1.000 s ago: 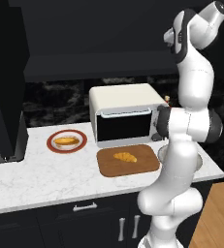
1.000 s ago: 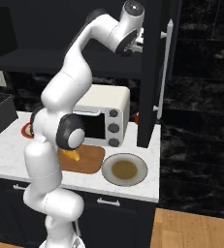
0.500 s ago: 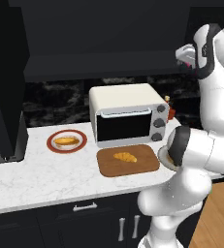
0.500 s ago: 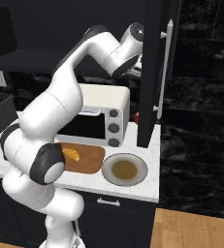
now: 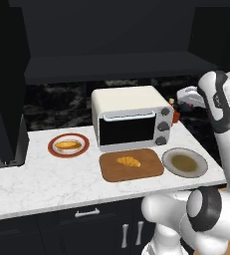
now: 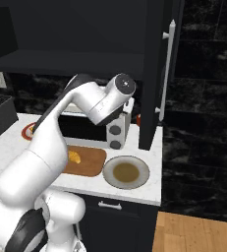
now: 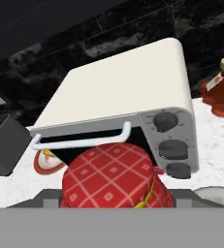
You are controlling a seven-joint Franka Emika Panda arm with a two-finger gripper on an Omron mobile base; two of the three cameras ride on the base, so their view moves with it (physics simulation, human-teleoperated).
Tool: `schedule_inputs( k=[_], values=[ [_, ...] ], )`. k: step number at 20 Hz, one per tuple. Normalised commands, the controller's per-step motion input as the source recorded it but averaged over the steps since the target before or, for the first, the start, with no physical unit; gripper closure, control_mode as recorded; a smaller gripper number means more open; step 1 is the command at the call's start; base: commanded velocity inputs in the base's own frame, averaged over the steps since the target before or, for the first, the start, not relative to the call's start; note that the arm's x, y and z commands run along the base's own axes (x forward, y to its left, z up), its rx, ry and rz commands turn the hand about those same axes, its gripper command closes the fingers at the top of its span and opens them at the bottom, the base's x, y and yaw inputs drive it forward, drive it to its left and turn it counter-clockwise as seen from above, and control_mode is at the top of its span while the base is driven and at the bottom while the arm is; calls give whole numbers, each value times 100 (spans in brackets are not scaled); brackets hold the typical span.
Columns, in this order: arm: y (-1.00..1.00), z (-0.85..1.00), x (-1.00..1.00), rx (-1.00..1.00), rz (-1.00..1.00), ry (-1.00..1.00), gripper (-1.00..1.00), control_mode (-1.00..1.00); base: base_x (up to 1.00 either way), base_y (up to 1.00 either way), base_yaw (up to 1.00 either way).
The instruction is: From the different types of pastries on the counter, select a croissant and place it on the cutting board. Then retrieve a jar of jam from the cabinet and place it alongside the croissant on the cutting board.
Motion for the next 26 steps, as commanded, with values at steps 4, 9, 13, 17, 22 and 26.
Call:
schedule_inputs(
  k=[4,9,13,17,22,26],
  values=[
    [79,-100,-7,-1,1,0,100,-100,0,0,0],
    [20,-88,5,1,0,0,100,-100,0,0,0],
    [-6,-72,15,12,5,11,100,-100,0,0,0],
    [0,-73,13,5,15,9,100,-100,0,0,0],
    [3,-82,44,1,15,8,100,-100,0,0,0],
    [16,-56,67,0,18,1,100,-100,0,0,0]
  ],
)
